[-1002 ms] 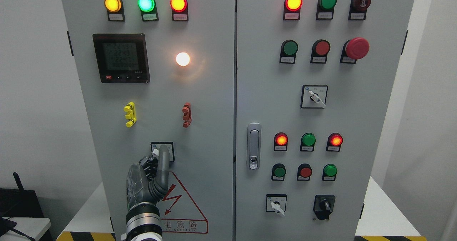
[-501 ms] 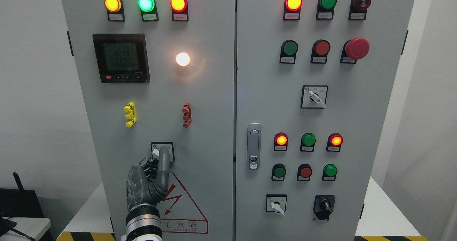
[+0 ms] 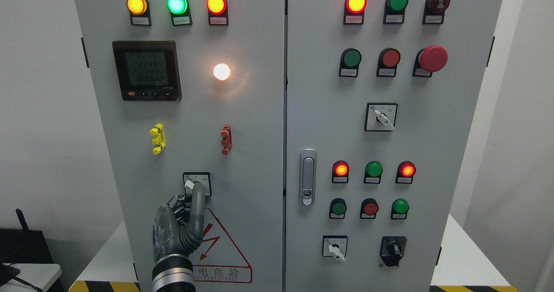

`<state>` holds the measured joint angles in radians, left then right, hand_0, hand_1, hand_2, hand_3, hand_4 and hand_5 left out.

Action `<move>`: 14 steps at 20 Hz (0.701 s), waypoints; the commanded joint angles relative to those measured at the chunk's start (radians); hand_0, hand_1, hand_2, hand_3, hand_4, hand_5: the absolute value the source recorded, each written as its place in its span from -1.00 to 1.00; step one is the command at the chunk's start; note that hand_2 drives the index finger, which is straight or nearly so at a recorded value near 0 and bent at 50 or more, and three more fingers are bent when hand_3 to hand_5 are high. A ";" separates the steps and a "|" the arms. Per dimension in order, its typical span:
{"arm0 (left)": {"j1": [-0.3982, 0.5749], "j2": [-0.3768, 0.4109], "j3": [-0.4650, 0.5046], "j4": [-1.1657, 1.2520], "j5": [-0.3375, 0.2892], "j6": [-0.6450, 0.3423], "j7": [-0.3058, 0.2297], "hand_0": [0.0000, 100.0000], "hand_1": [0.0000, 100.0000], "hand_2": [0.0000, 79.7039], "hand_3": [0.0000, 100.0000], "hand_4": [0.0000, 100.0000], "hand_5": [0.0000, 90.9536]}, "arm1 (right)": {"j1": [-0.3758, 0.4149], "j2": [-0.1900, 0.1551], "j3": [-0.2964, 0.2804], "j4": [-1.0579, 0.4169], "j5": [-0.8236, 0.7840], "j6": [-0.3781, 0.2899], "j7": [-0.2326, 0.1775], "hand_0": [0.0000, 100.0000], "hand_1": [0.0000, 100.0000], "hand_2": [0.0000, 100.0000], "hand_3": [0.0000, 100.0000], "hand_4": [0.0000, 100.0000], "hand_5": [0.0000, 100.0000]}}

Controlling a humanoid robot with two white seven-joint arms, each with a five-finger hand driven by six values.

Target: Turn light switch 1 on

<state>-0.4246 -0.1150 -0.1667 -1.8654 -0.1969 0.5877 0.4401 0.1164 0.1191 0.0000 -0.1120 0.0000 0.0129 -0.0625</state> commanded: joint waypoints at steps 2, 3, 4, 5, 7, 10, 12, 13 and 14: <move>0.159 0.015 0.039 -0.067 -0.004 -0.150 -0.056 -0.61 -0.61 0.23 0.81 0.81 0.92 | -0.001 0.001 0.017 0.000 -0.025 -0.001 0.000 -0.76 -0.22 -1.00 -1.00 -1.00 -1.00; 0.208 0.021 0.055 -0.067 -0.004 -0.199 -0.072 -0.61 -0.61 0.25 0.82 0.81 0.92 | 0.000 0.001 0.017 0.000 -0.025 -0.001 0.000 -0.76 -0.22 -1.00 -1.00 -1.00 -1.00; 0.251 0.023 0.074 -0.066 -0.004 -0.245 -0.093 -0.62 -0.60 0.27 0.84 0.82 0.92 | -0.001 0.001 0.017 0.000 -0.025 -0.001 0.000 -0.76 -0.22 -1.00 -1.00 -1.00 -1.00; 0.295 0.025 0.097 -0.064 -0.004 -0.291 -0.125 -0.64 -0.61 0.28 0.85 0.83 0.91 | 0.000 -0.001 0.017 0.000 -0.025 -0.001 0.000 -0.76 -0.22 -1.00 -1.00 -1.00 -1.00; 0.375 0.028 0.153 -0.055 -0.001 -0.406 -0.191 -0.67 -0.63 0.29 0.89 0.84 0.91 | 0.000 0.001 0.017 0.000 -0.025 -0.001 0.000 -0.76 -0.22 -1.00 -1.00 -1.00 -1.00; 0.483 0.049 0.284 -0.008 0.026 -0.584 -0.285 -0.72 -0.69 0.21 0.80 0.82 0.84 | 0.000 0.001 0.017 0.000 -0.025 -0.001 0.000 -0.76 -0.22 -1.00 -1.00 -1.00 -1.00; 0.555 0.060 0.392 0.063 0.056 -0.714 -0.377 -0.76 -0.76 0.16 0.75 0.76 0.50 | -0.001 0.001 0.017 0.000 -0.025 -0.001 0.000 -0.76 -0.22 -1.00 -1.00 -1.00 -1.00; 0.576 0.073 0.451 0.115 0.057 -0.771 -0.405 -0.78 -0.81 0.13 0.69 0.70 0.33 | 0.000 0.001 0.017 0.000 -0.025 0.001 0.000 -0.76 -0.22 -1.00 -1.00 -1.00 -1.00; 0.596 0.081 0.516 0.173 0.059 -0.819 -0.420 -0.80 -0.85 0.07 0.59 0.63 0.22 | 0.000 -0.001 0.017 0.000 -0.025 -0.001 0.000 -0.76 -0.22 -1.00 -1.00 -1.00 -1.00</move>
<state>0.0019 -0.0818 0.0137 -1.8622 -0.1678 -0.0872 0.0963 0.1162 0.1192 0.0000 -0.1120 0.0000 0.0129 -0.0625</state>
